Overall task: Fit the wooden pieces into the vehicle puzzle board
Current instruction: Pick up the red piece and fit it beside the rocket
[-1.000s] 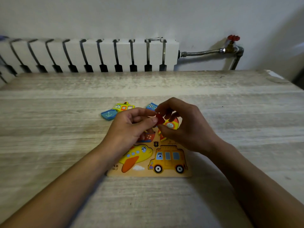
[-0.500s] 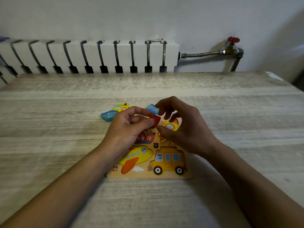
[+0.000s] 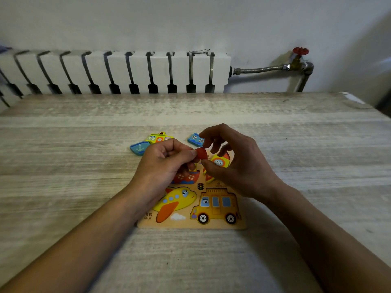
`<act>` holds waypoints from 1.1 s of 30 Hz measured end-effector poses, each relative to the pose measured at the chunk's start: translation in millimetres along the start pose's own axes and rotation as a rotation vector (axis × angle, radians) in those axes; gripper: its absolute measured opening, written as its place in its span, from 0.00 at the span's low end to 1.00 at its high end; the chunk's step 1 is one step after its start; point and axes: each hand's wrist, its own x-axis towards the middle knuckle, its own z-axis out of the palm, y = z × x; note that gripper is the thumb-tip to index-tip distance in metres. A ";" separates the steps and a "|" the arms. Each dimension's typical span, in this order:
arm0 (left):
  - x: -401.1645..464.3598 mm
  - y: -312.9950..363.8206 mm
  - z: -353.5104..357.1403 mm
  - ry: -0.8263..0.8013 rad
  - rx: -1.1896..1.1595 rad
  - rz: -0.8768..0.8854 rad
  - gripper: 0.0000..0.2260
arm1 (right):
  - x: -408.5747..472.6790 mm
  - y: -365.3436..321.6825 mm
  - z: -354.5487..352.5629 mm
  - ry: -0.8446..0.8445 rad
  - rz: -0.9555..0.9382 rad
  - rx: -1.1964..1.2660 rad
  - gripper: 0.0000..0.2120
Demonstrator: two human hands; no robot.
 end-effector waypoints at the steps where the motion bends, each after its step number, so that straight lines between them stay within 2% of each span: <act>1: -0.1 0.0 -0.2 -0.004 -0.003 0.001 0.08 | 0.0 0.2 0.1 -0.001 0.000 0.002 0.20; 8: -0.8 0.6 0.1 -0.012 -0.017 -0.009 0.09 | -0.2 0.0 0.3 0.005 0.000 0.018 0.19; 13: -2.0 2.1 1.3 -0.022 -0.015 -0.011 0.02 | -0.1 1.3 -0.1 0.020 0.003 -0.001 0.19; 16: -1.9 5.5 -0.3 0.010 -0.009 -0.007 0.03 | 1.3 5.7 -4.5 0.065 0.016 -0.047 0.19; 20: -2.2 4.3 -4.0 0.053 0.426 0.203 0.02 | 3.5 15.6 -12.7 0.142 0.065 -0.120 0.18; 24: -6.4 3.1 -4.8 -0.027 0.717 0.309 0.03 | 3.5 27.0 -17.6 0.180 0.135 -0.147 0.16; 27: -6.8 2.0 -8.2 -0.090 0.976 0.365 0.09 | 2.5 35.5 -17.3 0.166 0.204 -0.179 0.13; 33: -6.1 2.6 -8.5 -0.187 1.122 0.298 0.24 | 3.0 48.8 -16.8 0.060 0.356 -0.204 0.07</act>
